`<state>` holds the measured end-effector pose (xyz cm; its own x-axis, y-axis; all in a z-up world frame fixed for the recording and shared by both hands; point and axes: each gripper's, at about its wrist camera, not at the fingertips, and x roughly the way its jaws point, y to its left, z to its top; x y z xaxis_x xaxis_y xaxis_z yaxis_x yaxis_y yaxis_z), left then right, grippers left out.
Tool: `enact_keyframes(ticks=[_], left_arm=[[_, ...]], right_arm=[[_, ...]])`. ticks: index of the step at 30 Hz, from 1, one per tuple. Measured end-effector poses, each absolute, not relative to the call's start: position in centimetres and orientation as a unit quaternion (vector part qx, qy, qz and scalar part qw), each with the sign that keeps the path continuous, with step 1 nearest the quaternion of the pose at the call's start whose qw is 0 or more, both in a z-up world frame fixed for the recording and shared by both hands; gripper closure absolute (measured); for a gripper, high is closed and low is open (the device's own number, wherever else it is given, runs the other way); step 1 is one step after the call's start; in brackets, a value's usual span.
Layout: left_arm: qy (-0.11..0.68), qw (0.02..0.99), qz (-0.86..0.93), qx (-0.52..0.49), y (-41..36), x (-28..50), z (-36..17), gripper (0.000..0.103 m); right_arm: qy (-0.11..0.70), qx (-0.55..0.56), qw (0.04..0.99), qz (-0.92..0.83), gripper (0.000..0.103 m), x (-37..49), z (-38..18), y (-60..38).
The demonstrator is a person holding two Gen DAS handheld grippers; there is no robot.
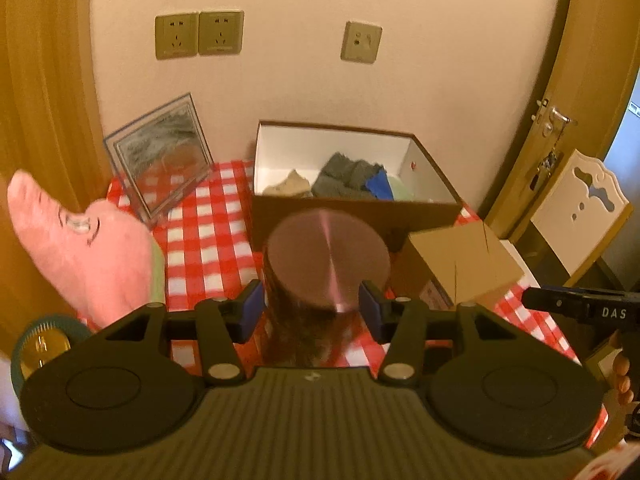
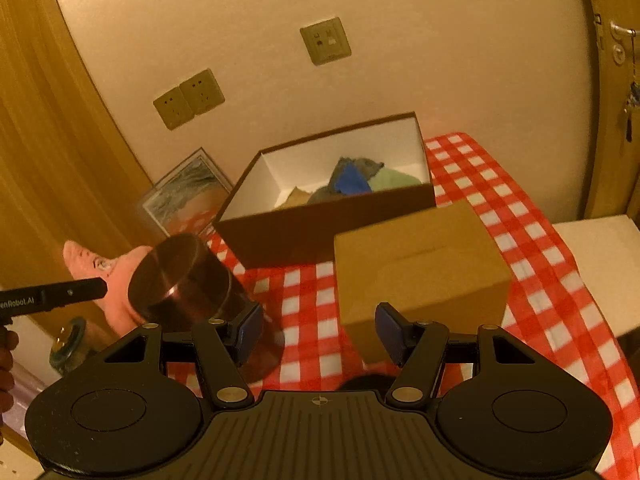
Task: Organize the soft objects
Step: 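Withdraw both tools from the white box back over the table, then lower the left tool onto the cotton swab bag while the right tool approaches the black sponge pad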
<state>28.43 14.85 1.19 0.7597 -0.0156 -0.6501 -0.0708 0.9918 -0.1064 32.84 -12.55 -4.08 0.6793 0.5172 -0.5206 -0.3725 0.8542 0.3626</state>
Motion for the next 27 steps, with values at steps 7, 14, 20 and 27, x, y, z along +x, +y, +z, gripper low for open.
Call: enact_keyframes(ticks=[7, 14, 20, 27], left_arm=[[0.37, 0.927, 0.01, -0.066, 12.8, 25.8, -1.1, 0.054], [0.386, 0.92, 0.002, -0.065, 11.3, 24.0, -2.9, 0.054], [0.399, 0.915, 0.003, -0.068, 10.9, 23.1, -4.3, 0.054], [0.416, 0.907, 0.009, -0.069, 11.0, 22.3, -6.0, 0.052]], right_arm=[[0.339, 0.114, 0.902, 0.243, 0.04, 30.6, -6.0, -13.1], [0.357, 0.13, 0.892, 0.246, 0.034, 28.9, -7.6, -13.5], [0.374, 0.127, 0.886, 0.243, 0.032, 28.2, -8.6, -13.5], [0.392, 0.114, 0.881, 0.238, 0.031, 27.3, -10.2, -13.0]])
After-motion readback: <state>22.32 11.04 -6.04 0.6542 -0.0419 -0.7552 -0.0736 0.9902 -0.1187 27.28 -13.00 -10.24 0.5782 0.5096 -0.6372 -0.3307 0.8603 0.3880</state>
